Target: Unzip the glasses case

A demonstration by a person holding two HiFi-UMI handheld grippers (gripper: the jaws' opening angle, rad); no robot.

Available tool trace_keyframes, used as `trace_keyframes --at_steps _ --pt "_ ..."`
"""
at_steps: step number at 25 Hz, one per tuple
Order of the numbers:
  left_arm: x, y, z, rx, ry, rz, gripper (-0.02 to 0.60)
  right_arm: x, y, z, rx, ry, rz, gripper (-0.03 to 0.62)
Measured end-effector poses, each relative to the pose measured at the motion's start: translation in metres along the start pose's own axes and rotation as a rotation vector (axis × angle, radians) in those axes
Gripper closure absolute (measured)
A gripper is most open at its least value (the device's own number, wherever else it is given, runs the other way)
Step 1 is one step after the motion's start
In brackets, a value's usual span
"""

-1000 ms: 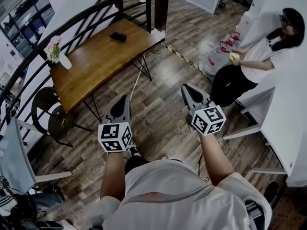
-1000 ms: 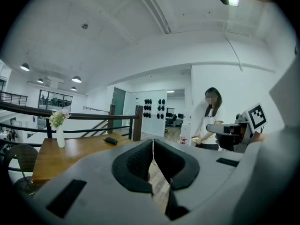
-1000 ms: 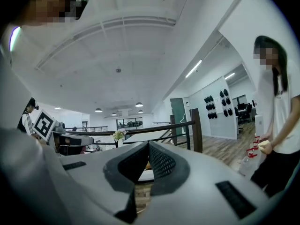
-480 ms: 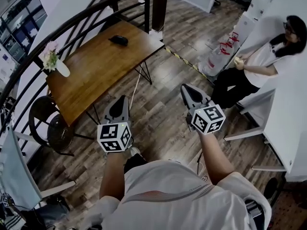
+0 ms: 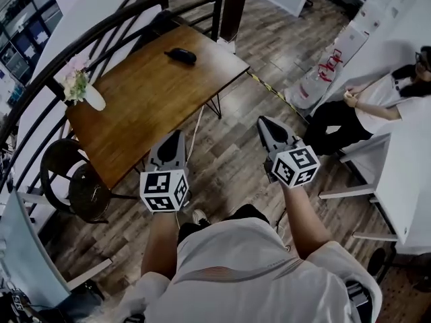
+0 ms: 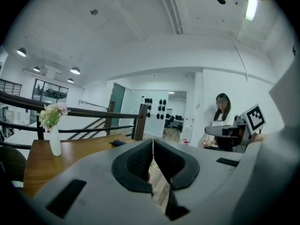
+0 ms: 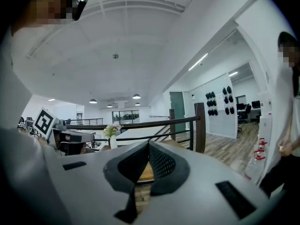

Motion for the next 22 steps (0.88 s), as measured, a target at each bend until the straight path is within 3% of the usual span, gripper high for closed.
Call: trace_keyframes --at_steps 5,12,22 --pt "0.024 -0.026 0.001 -0.012 -0.024 -0.001 0.563 0.037 0.007 0.002 0.013 -0.025 -0.003 0.543" --pt "0.080 -0.043 -0.011 -0.002 -0.026 -0.039 0.563 0.093 0.050 -0.001 0.028 -0.012 -0.045 0.543" --pt "0.207 -0.013 -0.051 0.028 -0.018 -0.102 0.562 0.157 0.182 -0.026 0.052 0.010 -0.109 0.543"
Point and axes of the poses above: the fingertips, and each gripper's own axes: x forward along the fingers, y to its right, z out of its underside, the point moved 9 cm from there along -x, backward along the fingers, and after that the axes turned 10 degrees about -z, right-handed, at the moved point
